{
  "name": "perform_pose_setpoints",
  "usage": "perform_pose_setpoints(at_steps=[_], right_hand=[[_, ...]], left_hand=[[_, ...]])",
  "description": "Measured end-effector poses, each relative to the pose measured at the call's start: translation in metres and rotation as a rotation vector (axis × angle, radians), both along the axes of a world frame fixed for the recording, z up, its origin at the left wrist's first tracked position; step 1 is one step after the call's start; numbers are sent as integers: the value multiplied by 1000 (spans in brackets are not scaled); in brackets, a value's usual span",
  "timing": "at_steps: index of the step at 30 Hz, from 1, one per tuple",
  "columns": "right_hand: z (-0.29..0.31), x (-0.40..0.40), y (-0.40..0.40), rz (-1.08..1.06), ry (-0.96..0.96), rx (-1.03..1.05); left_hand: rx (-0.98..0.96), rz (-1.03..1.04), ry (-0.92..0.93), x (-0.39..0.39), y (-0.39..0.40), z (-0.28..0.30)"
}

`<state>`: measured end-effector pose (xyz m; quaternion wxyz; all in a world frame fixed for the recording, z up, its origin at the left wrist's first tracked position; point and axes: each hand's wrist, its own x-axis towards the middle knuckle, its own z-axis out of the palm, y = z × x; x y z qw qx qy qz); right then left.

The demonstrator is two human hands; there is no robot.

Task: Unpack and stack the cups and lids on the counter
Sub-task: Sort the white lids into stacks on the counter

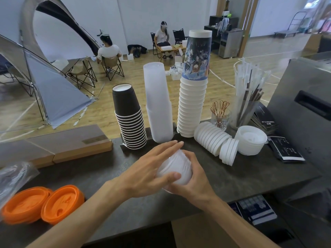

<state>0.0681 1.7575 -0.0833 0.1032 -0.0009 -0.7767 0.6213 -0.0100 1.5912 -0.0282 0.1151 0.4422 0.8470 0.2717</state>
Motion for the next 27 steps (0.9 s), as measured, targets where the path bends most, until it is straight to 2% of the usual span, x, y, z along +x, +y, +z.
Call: perform_pose_setpoints(at_steps=[4, 14, 16, 20, 25, 27], right_hand=[[-6, -10, -6, -31, -39, -9], [-22, -47, -3, -128, -62, 104], [-25, -53, -4, -172, -29, 67], [-37, -70, -9, -268, 7, -35], [-41, -75, -10, -244, -65, 152], [-43, -69, -6, -189, -103, 153]], left_hand=[[-37, 7, 29, -9, 3, -5], [-241, 23, 273, -34, 23, -17], [-275, 77, 351, -34, 28, -20], [-226, 254, 441, -31, 31, -32], [-239, 251, 480, -34, 30, -43], [-240, 272, 487, -32, 30, -45]])
